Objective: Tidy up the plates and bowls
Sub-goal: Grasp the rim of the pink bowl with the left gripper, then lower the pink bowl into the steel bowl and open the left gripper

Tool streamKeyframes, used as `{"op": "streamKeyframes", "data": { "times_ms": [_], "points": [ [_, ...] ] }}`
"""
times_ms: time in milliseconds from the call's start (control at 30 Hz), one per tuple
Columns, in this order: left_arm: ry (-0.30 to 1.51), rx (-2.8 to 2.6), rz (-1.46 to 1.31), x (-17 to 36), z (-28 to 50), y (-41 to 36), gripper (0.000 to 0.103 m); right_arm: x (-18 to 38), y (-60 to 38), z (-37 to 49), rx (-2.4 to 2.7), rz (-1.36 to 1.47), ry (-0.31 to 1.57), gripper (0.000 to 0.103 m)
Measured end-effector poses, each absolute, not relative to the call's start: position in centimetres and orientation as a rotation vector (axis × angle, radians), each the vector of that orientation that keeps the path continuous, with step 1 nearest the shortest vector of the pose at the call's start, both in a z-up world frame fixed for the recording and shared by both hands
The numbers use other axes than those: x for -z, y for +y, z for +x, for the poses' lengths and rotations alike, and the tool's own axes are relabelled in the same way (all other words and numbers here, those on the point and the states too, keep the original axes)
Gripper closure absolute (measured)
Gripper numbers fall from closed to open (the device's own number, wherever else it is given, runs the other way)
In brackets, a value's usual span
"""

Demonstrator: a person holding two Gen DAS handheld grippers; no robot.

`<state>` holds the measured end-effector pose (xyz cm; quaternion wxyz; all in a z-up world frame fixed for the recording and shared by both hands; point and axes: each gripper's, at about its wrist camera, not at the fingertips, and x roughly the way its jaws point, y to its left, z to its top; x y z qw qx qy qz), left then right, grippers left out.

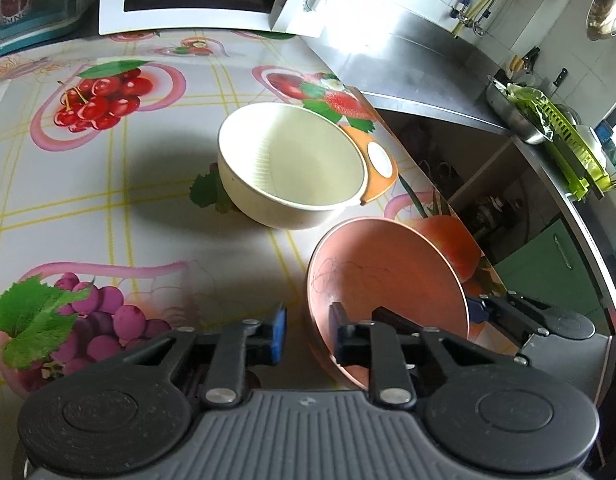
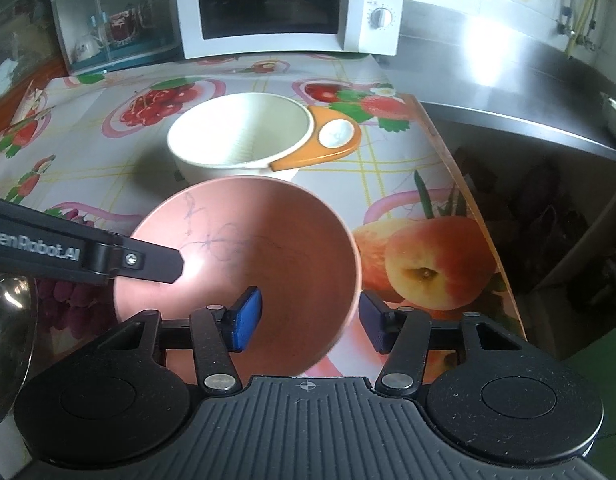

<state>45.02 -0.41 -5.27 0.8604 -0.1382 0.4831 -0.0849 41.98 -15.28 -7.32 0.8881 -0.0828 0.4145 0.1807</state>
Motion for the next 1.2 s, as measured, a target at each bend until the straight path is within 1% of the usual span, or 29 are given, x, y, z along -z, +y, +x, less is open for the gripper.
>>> {"op": "streamKeyframes", "data": {
  "times_ms": [167, 467, 867, 1033, 1200],
  "points": [
    [1.018, 0.186, -0.296, 5.4, 44.9, -0.6, 0.093, 7.1, -14.6, 41.5, -0.387, -0.187, 0.858, 0.05],
    [1.02, 0.166, -0.287, 4.4, 43.4, -0.4, 0.092, 5.4, -14.1, 39.8, -0.401, -0.192, 0.844, 0.05],
    [0.969, 0.103, -0.281, -0.5, 36.8, 2.7, 0.092, 0.9, -10.2, 34.7, -0.527, -0.213, 0.776, 0.05],
    [0.955, 0.04, -0.307, -1.4, 33.8, 5.3, 0.091, 0.8, -7.6, 33.2, -0.596, -0.238, 0.773, 0.05],
    [0.975, -0.017, -0.337, -1.0, 32.1, 7.8, 0.091, 1.8, -5.6, 32.5, -0.636, -0.264, 0.79, 0.05]
  ]
}}
